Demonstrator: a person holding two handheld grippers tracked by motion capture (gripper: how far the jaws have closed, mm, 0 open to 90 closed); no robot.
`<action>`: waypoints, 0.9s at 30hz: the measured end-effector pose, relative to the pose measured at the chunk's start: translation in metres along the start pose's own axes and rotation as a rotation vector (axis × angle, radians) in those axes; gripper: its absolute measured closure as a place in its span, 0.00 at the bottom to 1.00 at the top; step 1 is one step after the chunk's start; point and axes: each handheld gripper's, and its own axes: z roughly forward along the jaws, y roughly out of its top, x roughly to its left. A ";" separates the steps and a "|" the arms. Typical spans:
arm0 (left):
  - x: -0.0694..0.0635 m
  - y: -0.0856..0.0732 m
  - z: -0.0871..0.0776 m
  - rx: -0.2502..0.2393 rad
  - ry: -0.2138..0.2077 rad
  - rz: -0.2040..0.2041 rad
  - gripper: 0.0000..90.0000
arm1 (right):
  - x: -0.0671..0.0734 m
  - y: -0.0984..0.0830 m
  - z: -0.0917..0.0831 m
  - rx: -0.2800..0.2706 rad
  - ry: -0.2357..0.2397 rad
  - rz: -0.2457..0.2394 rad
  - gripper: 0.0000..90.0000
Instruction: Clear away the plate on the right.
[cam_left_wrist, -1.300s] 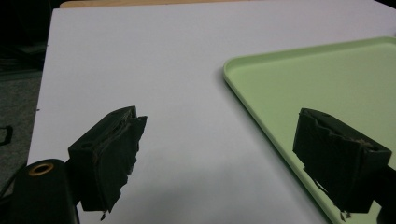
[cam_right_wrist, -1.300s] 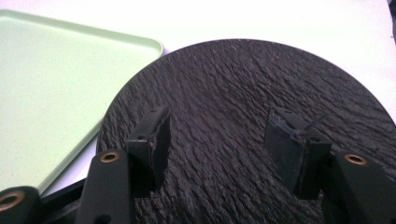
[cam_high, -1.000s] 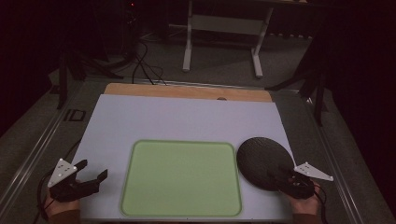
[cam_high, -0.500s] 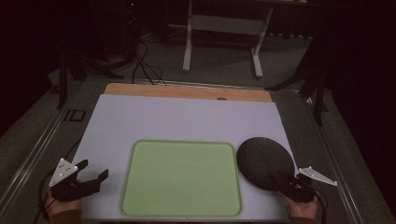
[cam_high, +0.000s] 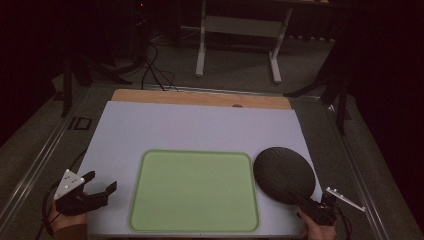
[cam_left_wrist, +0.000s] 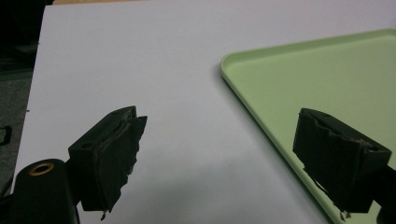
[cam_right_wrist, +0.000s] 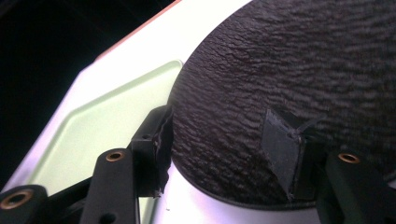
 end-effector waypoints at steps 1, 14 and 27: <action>0.000 0.000 0.000 0.000 0.000 0.000 0.17 | -0.001 -0.001 -0.001 0.001 0.006 0.023 0.48; 0.000 -0.001 0.000 0.002 0.002 -0.002 0.17 | 0.002 -0.021 -0.009 -0.012 0.009 0.170 0.48; 0.001 -0.001 0.000 0.003 0.003 -0.007 0.17 | 0.007 -0.033 -0.014 -0.036 -0.010 0.232 0.48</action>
